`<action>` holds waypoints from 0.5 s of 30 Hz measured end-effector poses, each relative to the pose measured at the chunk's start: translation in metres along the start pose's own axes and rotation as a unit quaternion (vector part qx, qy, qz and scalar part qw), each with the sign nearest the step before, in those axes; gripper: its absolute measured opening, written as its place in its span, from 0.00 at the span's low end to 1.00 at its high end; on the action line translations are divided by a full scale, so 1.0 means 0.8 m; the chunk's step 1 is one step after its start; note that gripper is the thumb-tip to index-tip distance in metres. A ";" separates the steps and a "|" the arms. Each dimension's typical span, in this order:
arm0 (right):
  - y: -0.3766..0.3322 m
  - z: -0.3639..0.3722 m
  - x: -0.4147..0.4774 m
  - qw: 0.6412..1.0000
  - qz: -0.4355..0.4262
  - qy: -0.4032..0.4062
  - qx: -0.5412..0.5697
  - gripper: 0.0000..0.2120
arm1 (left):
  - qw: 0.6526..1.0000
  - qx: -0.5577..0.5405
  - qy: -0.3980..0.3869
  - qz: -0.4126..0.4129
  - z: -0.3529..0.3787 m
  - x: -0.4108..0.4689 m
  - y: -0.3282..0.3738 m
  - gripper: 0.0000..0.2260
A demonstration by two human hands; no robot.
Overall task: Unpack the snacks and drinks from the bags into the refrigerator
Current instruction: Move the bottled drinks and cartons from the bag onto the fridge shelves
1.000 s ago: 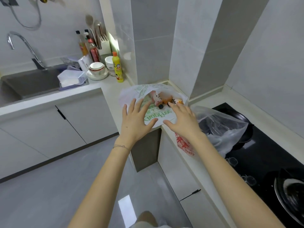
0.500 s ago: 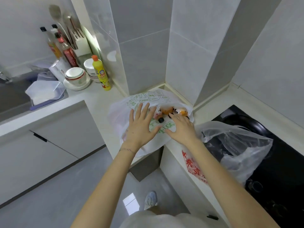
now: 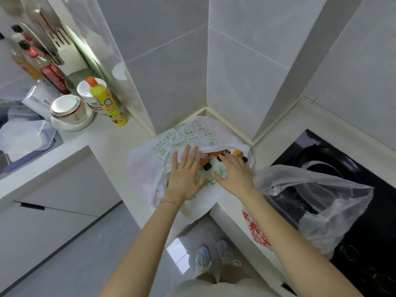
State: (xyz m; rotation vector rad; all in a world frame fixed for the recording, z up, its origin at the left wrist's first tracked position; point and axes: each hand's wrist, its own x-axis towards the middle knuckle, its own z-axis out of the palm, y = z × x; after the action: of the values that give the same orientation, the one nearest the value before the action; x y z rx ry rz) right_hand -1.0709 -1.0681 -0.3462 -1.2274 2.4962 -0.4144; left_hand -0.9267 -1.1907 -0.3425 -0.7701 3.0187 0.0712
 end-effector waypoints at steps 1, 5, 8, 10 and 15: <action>0.000 0.004 0.004 1.000 0.002 -0.001 0.003 0.32 | 1.000 0.014 -0.006 -0.004 0.006 0.004 -0.005 0.35; 0.003 0.025 0.021 0.999 -0.003 -0.029 -0.017 0.30 | 0.997 0.045 -0.050 -0.028 0.022 0.020 -0.022 0.39; 0.002 0.041 0.034 0.997 0.011 -0.071 0.004 0.29 | 0.997 0.029 -0.054 -0.039 0.032 0.027 -0.028 0.39; -0.001 0.050 0.043 0.997 0.019 -0.078 0.011 0.29 | 0.997 0.022 -0.047 -0.049 0.038 0.030 -0.032 0.39; -0.014 0.066 0.069 0.995 0.041 -0.086 0.020 0.26 | 0.996 0.012 -0.066 -0.054 0.048 0.037 -0.043 0.37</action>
State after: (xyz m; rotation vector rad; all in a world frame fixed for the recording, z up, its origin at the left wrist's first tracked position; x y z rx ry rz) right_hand -1.0729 -1.1248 -0.3981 -1.0918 2.3704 -0.3223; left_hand -0.9358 -1.2331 -0.3835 -0.8867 2.8433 0.0794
